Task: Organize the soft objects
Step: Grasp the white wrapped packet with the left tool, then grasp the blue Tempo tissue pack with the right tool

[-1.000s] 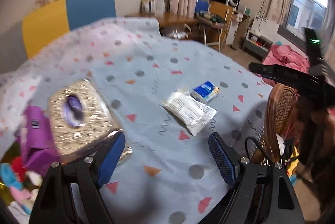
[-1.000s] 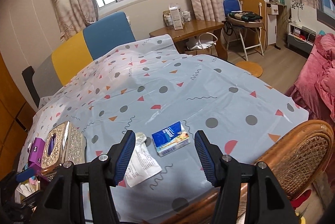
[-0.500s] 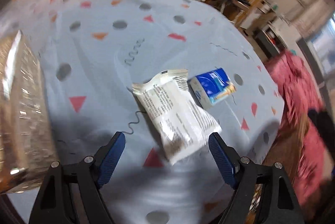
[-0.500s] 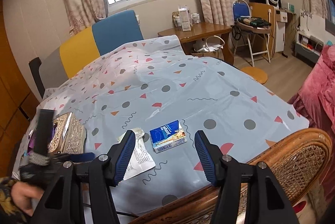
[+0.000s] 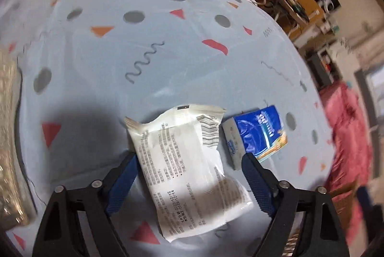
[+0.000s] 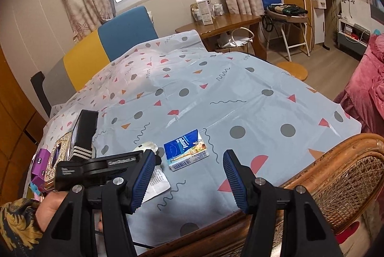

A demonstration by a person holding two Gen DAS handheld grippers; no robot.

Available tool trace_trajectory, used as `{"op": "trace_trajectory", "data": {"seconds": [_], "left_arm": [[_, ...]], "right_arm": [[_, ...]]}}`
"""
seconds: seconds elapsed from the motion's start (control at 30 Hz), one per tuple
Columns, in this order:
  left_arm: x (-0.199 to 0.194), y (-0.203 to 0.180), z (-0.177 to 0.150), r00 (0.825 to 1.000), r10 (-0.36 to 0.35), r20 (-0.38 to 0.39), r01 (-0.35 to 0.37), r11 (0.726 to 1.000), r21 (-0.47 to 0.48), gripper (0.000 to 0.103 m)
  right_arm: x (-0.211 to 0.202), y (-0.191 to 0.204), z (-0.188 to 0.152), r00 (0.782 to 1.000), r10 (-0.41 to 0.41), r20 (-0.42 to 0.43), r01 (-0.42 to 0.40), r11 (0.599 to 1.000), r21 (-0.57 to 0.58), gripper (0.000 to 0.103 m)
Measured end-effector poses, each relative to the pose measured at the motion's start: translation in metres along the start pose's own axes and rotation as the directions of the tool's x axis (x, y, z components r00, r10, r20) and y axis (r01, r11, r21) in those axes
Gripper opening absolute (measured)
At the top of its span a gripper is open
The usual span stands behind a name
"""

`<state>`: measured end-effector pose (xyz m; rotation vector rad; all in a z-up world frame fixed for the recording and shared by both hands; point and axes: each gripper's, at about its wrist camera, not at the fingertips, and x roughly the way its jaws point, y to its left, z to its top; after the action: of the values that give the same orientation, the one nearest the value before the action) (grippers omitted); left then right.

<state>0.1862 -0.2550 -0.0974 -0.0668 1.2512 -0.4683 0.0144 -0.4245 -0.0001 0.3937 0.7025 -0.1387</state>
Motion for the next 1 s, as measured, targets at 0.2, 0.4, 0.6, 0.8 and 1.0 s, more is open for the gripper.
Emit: {"op": "trace_trajectory", "data": {"seconds": [0.2, 0.4, 0.6, 0.8, 1.0], "left_arm": [[-0.012, 0.008, -0.018, 0.999, 0.034, 0.041, -0.041, 0.979, 0.202, 0.063], [-0.036, 0.027, -0.050, 0.998, 0.045, 0.034, -0.053, 0.954, 0.296, 0.063], [-0.055, 0.038, -0.082, 0.996, 0.063, 0.059, -0.080, 0.935, 0.346, 0.063], [-0.063, 0.050, -0.103, 0.997, 0.031, 0.072, -0.053, 0.944, 0.326, 0.063], [-0.068, 0.067, -0.115, 0.995, 0.007, 0.103, -0.037, 0.955, 0.295, 0.063]], "right_arm": [[0.005, -0.001, 0.004, 0.999, 0.021, -0.029, -0.020, 1.000, 0.023, 0.060], [0.022, 0.005, 0.019, 0.989, 0.078, -0.124, -0.065, 0.992, 0.104, 0.060], [0.069, 0.008, 0.026, 0.946, 0.150, -0.286, -0.067, 0.958, 0.280, 0.065], [0.126, 0.002, 0.019, 0.911, 0.087, -0.403, 0.088, 0.914, 0.397, 0.067], [0.165, 0.020, 0.031, 0.924, -0.001, -0.383, 0.129, 0.942, 0.309, 0.067]]}}
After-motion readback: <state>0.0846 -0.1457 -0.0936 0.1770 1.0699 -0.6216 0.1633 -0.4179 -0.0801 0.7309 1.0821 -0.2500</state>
